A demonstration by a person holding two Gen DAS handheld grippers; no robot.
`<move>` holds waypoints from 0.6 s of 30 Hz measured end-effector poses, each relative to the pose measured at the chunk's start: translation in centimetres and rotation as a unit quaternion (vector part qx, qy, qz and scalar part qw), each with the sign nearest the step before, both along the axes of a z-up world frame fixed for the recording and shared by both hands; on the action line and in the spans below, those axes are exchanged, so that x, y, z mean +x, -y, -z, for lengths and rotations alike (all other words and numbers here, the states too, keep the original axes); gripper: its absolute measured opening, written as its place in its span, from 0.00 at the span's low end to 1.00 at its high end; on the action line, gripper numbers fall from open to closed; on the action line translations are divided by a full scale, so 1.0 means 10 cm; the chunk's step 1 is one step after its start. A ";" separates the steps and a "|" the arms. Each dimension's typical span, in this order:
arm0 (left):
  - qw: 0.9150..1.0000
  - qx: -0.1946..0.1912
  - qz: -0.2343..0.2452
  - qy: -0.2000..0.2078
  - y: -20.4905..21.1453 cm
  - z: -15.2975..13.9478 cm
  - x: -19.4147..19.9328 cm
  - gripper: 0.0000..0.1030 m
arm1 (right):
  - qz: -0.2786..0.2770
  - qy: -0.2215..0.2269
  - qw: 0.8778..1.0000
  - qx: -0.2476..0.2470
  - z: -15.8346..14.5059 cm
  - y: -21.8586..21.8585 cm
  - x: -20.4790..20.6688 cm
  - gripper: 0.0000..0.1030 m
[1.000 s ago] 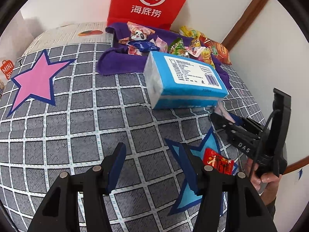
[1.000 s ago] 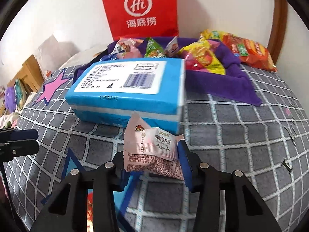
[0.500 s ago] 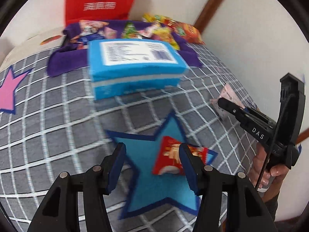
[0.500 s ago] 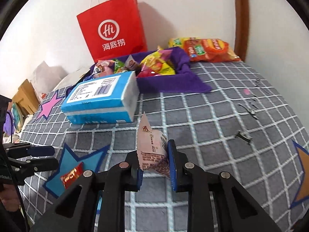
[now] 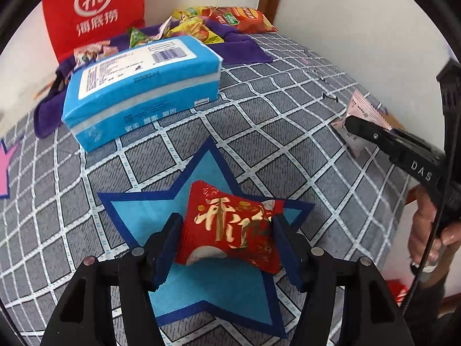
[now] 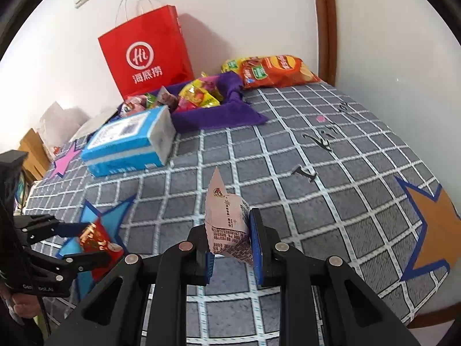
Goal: Organize snacks
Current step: 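Grasp the pink wrapper with the right tool while the left grasps the red New Year packet, then lift and carry both packets toward the purple towel with both tools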
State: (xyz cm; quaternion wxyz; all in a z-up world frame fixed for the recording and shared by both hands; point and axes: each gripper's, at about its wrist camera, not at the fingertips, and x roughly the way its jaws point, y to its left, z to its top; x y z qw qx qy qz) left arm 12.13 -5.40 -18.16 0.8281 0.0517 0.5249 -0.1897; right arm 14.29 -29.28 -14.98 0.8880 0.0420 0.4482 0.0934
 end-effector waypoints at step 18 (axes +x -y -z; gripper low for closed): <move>0.999 -0.009 -0.031 0.041 -0.09 -0.20 0.02 0.33 | -0.007 0.008 0.999 0.036 -0.16 0.02 0.03 0.20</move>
